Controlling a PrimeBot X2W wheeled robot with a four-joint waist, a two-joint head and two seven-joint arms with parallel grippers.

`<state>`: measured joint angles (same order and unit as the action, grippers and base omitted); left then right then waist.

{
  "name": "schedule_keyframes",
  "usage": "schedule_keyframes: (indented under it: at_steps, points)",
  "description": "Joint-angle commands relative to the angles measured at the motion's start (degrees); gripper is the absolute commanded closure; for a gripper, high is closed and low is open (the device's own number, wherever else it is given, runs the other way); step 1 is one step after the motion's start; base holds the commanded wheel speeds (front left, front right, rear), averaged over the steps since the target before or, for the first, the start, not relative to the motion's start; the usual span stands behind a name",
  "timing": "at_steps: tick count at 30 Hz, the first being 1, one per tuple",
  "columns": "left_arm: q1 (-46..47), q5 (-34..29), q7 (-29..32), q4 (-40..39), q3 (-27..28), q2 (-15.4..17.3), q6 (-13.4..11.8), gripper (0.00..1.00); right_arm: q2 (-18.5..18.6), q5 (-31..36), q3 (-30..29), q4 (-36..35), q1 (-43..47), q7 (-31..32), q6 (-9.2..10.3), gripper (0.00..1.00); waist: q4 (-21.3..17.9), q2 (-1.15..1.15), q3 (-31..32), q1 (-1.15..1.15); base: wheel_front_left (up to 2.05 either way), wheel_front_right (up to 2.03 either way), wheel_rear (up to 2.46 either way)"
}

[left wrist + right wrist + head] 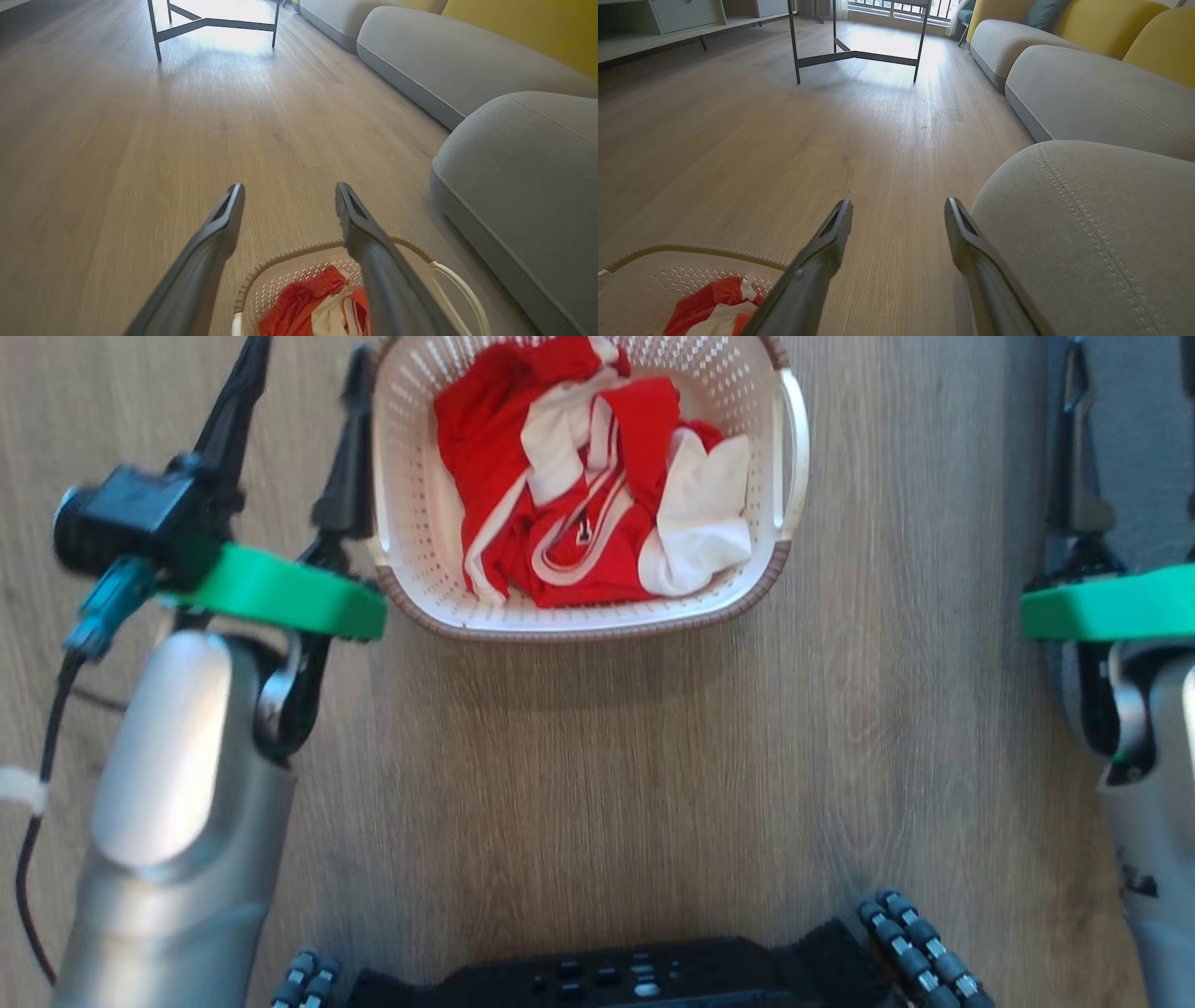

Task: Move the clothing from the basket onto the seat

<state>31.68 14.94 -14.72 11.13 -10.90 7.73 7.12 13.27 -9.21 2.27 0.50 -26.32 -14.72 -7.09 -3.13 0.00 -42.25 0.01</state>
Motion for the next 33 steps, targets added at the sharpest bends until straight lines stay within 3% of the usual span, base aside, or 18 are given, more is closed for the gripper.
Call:
schedule_keyframes:
  at_steps: [1, 8, 18, 25, 33]
  points:
    - [2.9, -0.9, -0.3, -2.5, -0.6, 2.1, 0.4, 0.0, 0.1, 0.2, 0.3, -2.4, 0.2, -0.3, -0.4, 0.0, -0.7, 0.0, -3.0, -0.01, 0.0, 0.0, 0.0]
    - [10.4, -1.7, 0.4, 1.5, -10.3, 3.3, 0.4, 0.0, -0.8, 0.4, 0.4, -4.1, -2.1, -0.3, -0.4, 0.0, -2.6, 0.0, -7.7, -0.01, 0.0, 0.0, 0.0]
    - [24.4, -2.4, 13.3, 15.2, -23.6, 1.8, 0.4, 0.0, -3.7, 0.4, 2.3, -6.1, -3.7, -0.3, -0.4, 0.0, -6.7, 0.0, -12.3, -0.01, 0.0, 0.0, 0.0]
    - [31.8, -1.3, 21.4, 26.0, -24.4, 0.2, -0.6, 0.0, -5.2, 0.1, 4.2, -7.3, -3.8, -0.3, -0.4, 0.0, -10.3, 0.0, -14.2, -0.01, 0.0, 0.0, 0.0]
    - [36.2, -1.4, 26.3, 35.6, -22.8, 2.2, -4.0, 0.0, -6.6, -0.1, 5.2, -8.5, -2.5, -0.3, -0.4, 0.0, -13.3, 0.0, -16.7, -0.01, 0.0, 0.0, 0.0]
